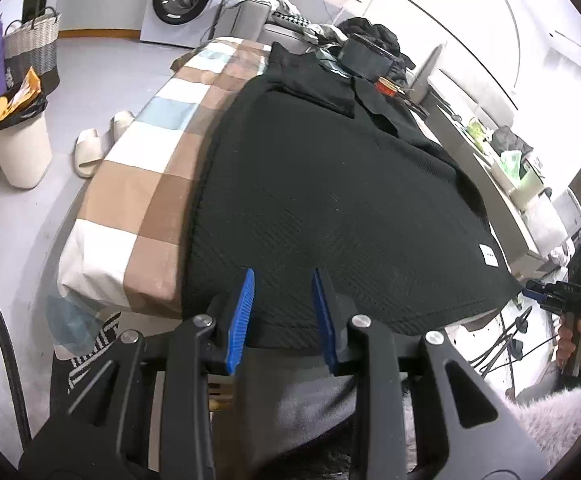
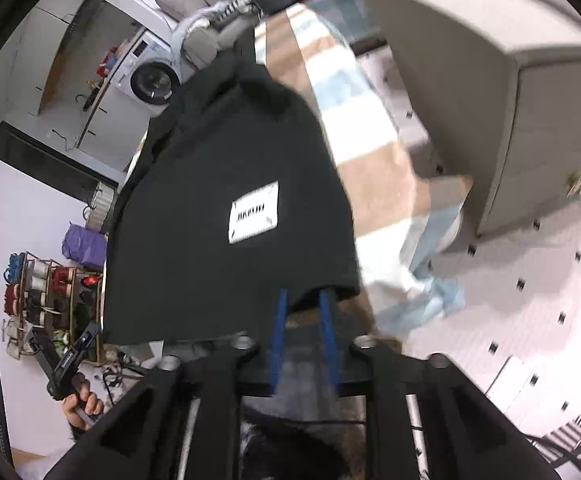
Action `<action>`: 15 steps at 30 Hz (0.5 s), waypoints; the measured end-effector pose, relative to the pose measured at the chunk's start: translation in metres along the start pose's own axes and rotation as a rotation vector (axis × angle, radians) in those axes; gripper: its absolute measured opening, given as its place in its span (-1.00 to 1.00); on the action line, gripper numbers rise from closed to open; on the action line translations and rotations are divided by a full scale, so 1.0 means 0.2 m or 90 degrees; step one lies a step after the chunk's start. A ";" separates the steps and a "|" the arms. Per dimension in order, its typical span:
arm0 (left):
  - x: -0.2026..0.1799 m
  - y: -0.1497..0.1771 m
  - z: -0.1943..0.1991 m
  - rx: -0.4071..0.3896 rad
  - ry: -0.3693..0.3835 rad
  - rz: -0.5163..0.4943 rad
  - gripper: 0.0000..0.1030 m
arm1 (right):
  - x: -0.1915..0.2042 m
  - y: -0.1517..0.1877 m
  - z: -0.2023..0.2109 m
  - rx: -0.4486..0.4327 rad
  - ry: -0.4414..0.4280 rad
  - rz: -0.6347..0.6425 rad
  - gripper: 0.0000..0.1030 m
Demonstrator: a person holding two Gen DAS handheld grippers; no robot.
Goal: Fold small clothes
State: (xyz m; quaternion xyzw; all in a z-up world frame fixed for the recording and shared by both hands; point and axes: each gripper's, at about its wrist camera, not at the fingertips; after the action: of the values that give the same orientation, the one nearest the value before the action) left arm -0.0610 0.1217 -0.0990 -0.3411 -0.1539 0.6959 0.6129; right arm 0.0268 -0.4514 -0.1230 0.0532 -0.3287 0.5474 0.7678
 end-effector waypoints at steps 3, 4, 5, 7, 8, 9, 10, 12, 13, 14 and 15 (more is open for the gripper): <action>0.03 0.01 -0.01 0.005 -0.003 0.016 -0.50 | -0.04 -0.01 0.02 -0.018 -0.005 -0.016 -0.39; 0.03 0.00 -0.01 0.006 -0.003 0.020 -0.49 | -0.07 -0.02 0.02 -0.021 -0.010 -0.022 -0.39; 0.04 0.00 -0.01 0.006 -0.003 0.028 -0.46 | -0.07 -0.02 0.01 -0.023 -0.014 -0.025 -0.39; 0.06 0.00 -0.02 0.006 -0.002 0.043 -0.32 | -0.07 -0.04 -0.01 -0.026 -0.033 -0.025 -0.39; 0.07 0.00 -0.02 0.007 -0.005 0.052 -0.26 | -0.06 -0.04 -0.02 -0.024 -0.038 -0.025 -0.39; 0.08 0.00 -0.03 0.008 -0.005 0.060 -0.22 | -0.05 -0.04 -0.03 -0.025 -0.041 -0.028 -0.39; 0.10 0.00 -0.03 0.008 -0.004 0.066 -0.20 | -0.04 -0.04 -0.05 -0.025 -0.045 -0.027 -0.39; 0.13 -0.01 -0.02 0.011 -0.004 0.082 -0.09 | -0.03 -0.04 -0.07 -0.021 -0.043 -0.020 -0.39; 0.14 -0.01 -0.02 0.011 -0.006 0.090 -0.06 | -0.02 -0.05 -0.08 -0.019 -0.042 -0.016 -0.39; 0.16 -0.01 -0.02 0.014 -0.005 0.101 -0.04 | -0.02 -0.05 -0.09 -0.017 -0.046 -0.015 -0.38; 0.18 -0.01 -0.02 0.015 -0.005 0.108 -0.04 | -0.02 -0.05 -0.09 -0.014 -0.049 -0.014 -0.36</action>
State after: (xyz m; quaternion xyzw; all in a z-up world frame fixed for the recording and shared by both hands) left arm -0.0577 0.1548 -0.1112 -0.3428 -0.1183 0.7486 0.5551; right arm 0.0430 -0.4501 -0.1372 0.0692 -0.3633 0.5328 0.7611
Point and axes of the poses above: each gripper's, at about its wrist camera, not at the fingertips, and z roughly against the way its jaws point, x to its left, y to its underside, and after that the axes turned 8 degrees about -z, right-handed
